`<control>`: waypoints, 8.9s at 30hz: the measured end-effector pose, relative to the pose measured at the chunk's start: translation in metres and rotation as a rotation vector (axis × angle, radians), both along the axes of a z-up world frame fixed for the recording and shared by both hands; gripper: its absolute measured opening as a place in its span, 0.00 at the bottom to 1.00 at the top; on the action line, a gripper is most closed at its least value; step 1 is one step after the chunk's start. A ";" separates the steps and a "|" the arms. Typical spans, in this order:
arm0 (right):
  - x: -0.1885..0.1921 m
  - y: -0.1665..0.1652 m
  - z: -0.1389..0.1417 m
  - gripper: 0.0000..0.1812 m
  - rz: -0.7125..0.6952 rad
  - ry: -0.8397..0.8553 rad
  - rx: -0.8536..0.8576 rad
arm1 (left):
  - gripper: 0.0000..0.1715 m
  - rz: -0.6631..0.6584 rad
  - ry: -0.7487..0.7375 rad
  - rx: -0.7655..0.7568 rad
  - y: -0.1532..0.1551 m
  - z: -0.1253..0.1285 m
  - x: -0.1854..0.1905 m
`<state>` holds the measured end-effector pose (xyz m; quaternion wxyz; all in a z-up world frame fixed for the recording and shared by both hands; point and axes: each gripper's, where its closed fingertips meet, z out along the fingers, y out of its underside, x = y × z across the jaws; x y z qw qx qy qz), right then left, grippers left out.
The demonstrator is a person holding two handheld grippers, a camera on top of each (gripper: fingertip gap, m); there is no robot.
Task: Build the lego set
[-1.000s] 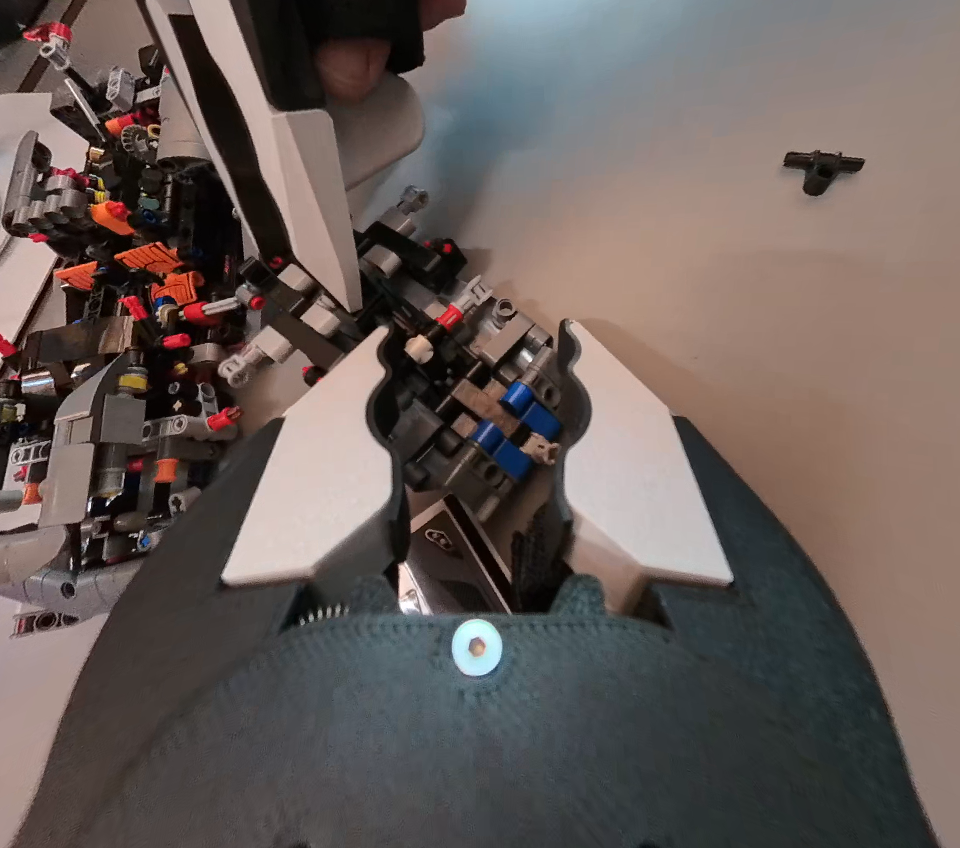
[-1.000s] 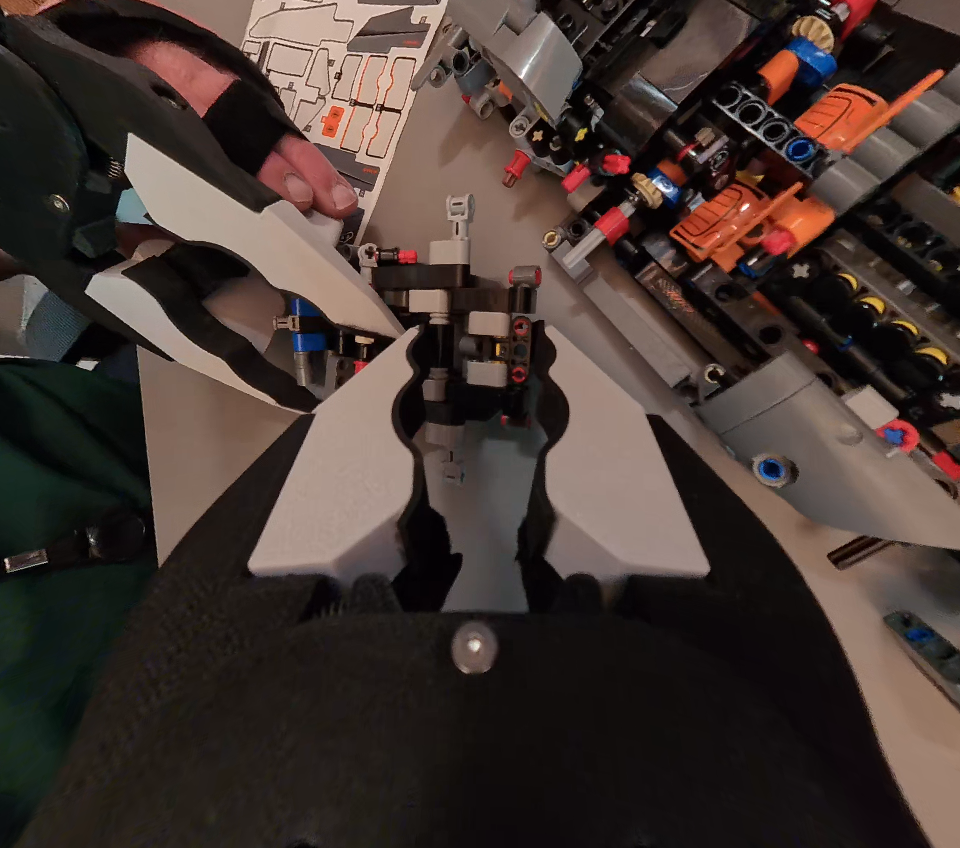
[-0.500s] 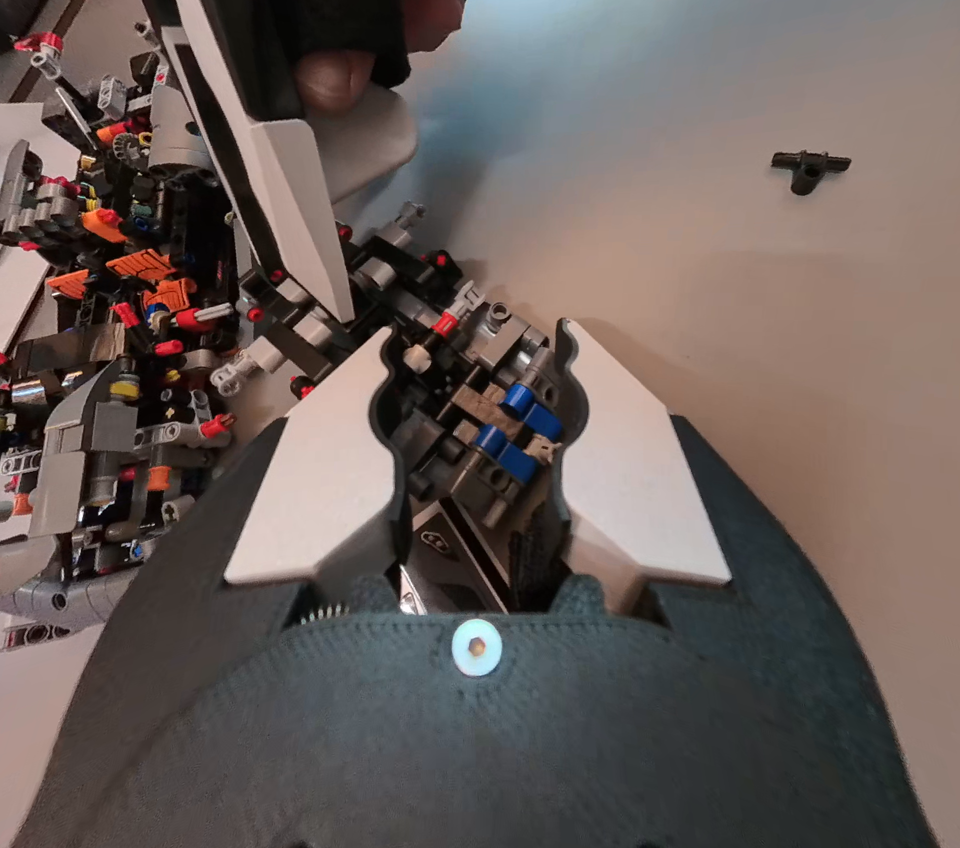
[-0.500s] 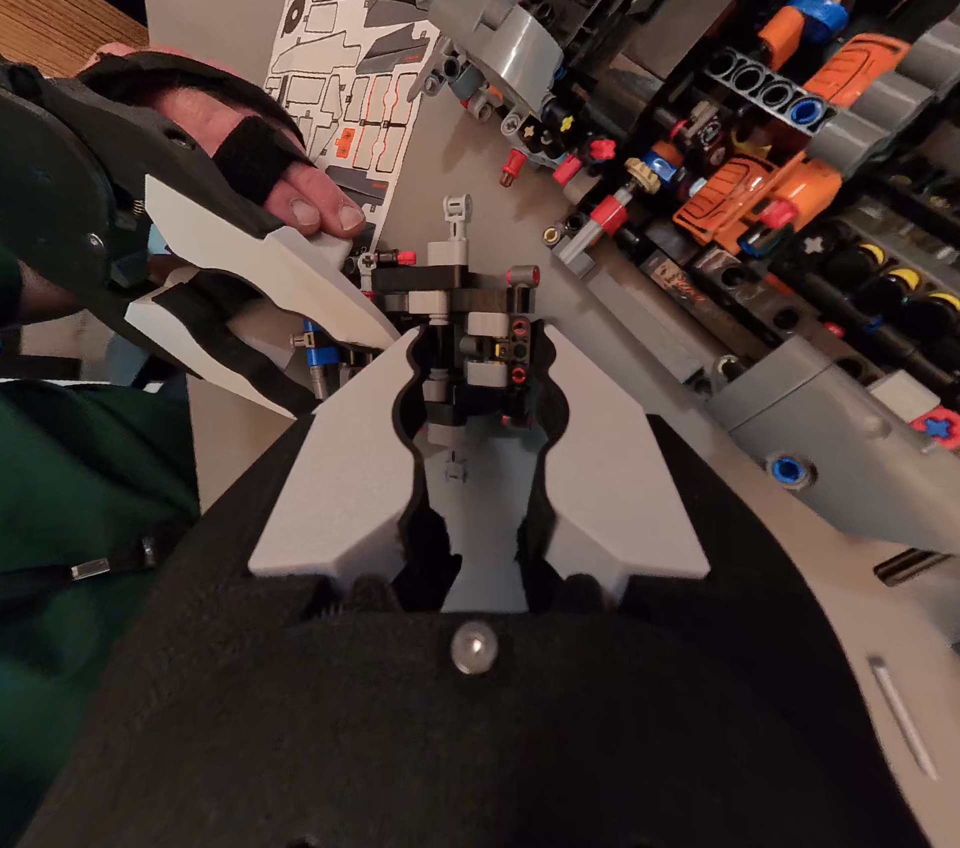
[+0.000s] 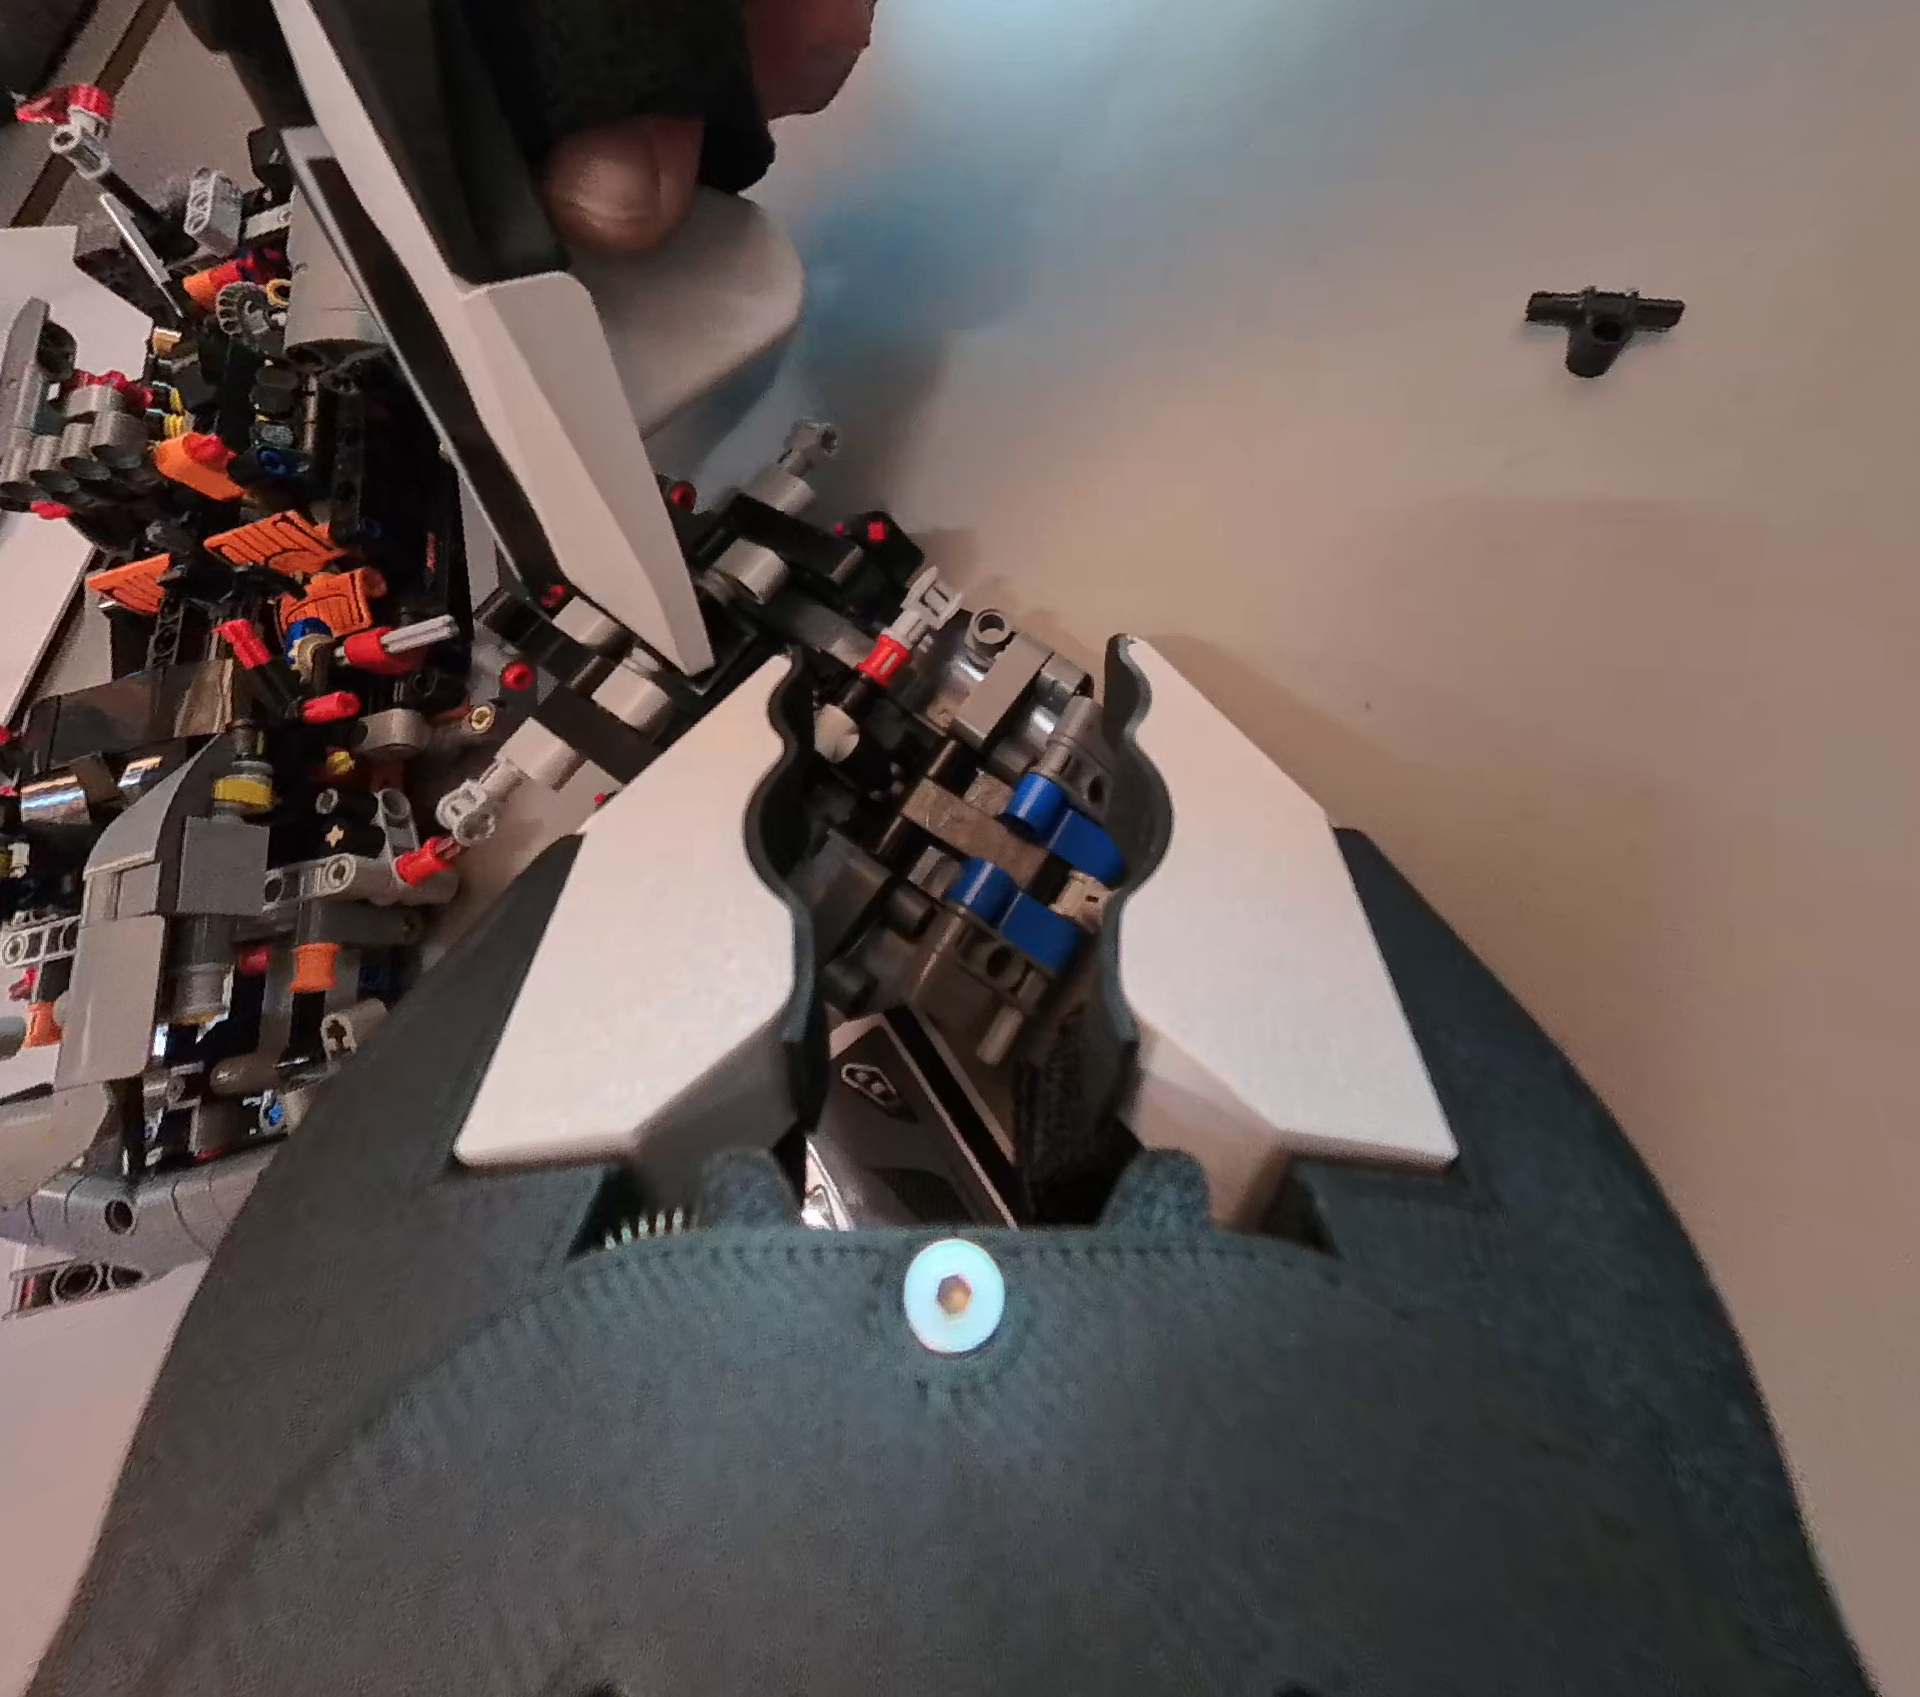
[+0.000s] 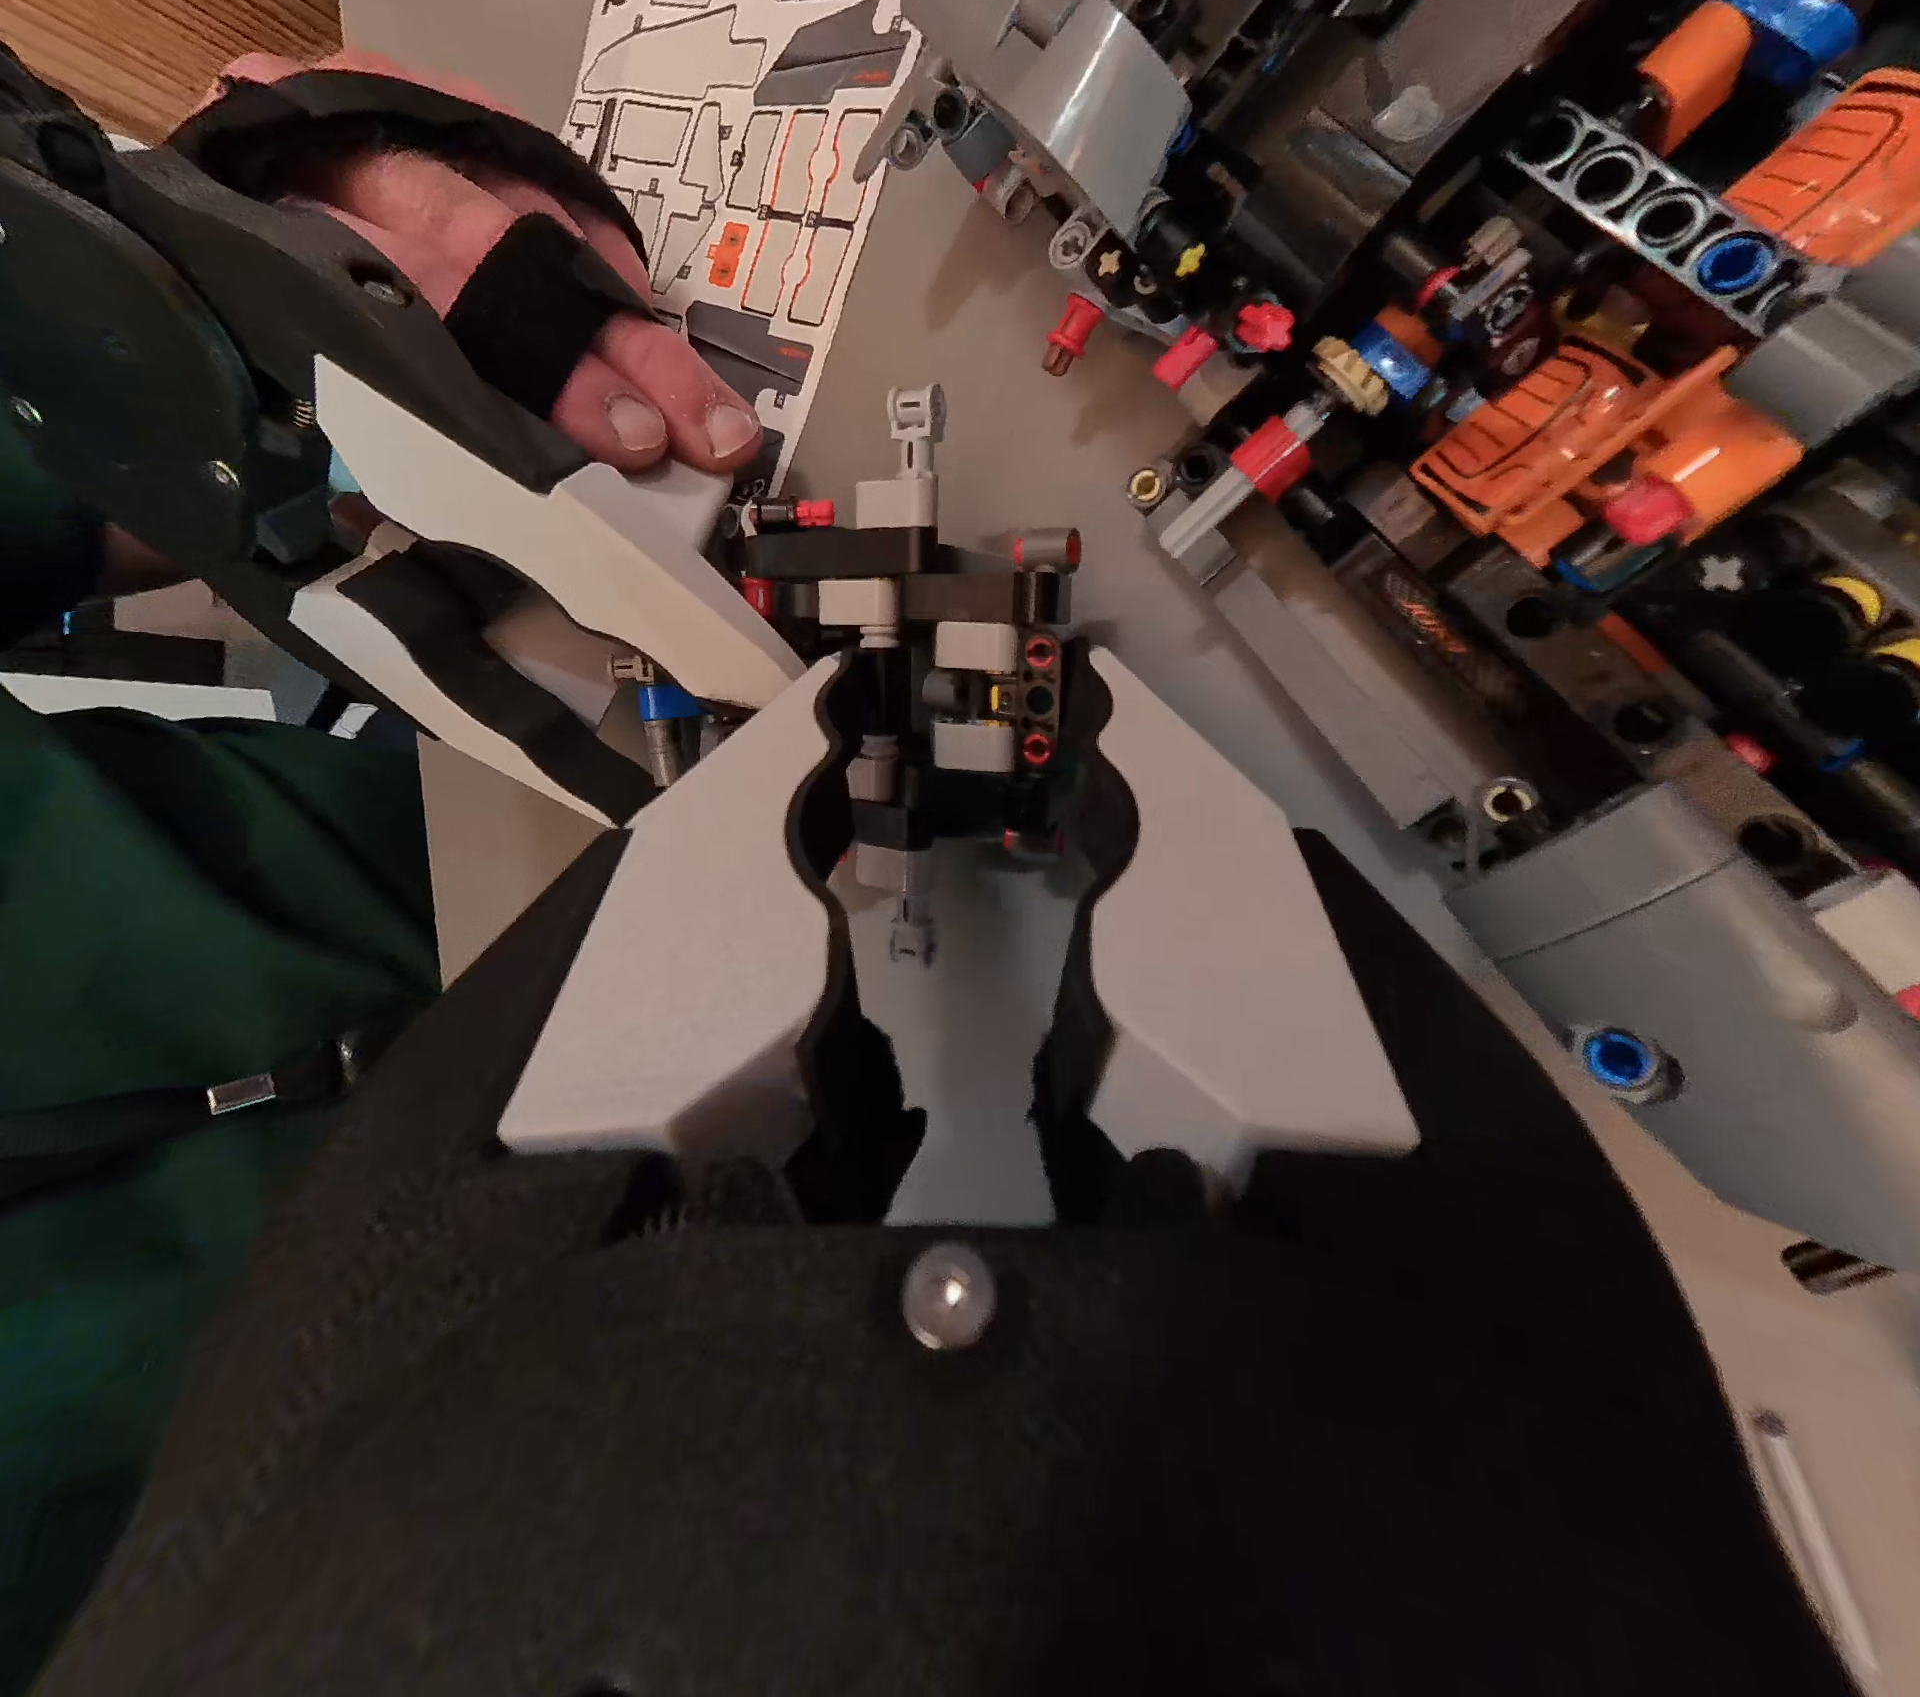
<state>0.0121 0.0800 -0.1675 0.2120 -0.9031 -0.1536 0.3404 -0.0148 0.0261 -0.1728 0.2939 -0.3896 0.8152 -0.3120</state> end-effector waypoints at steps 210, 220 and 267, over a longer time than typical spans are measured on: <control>0.011 -0.008 0.002 0.03 -0.016 -0.645 0.211 | 0.12 0.124 0.048 -0.052 0.057 0.010 0.041; 0.015 -0.009 0.013 0.02 -0.090 -0.543 0.254 | 0.12 0.106 0.027 -0.105 0.058 0.017 0.040; 0.035 -0.025 0.027 0.08 -0.203 -0.282 0.437 | 0.13 0.024 0.020 -0.066 0.061 0.018 0.036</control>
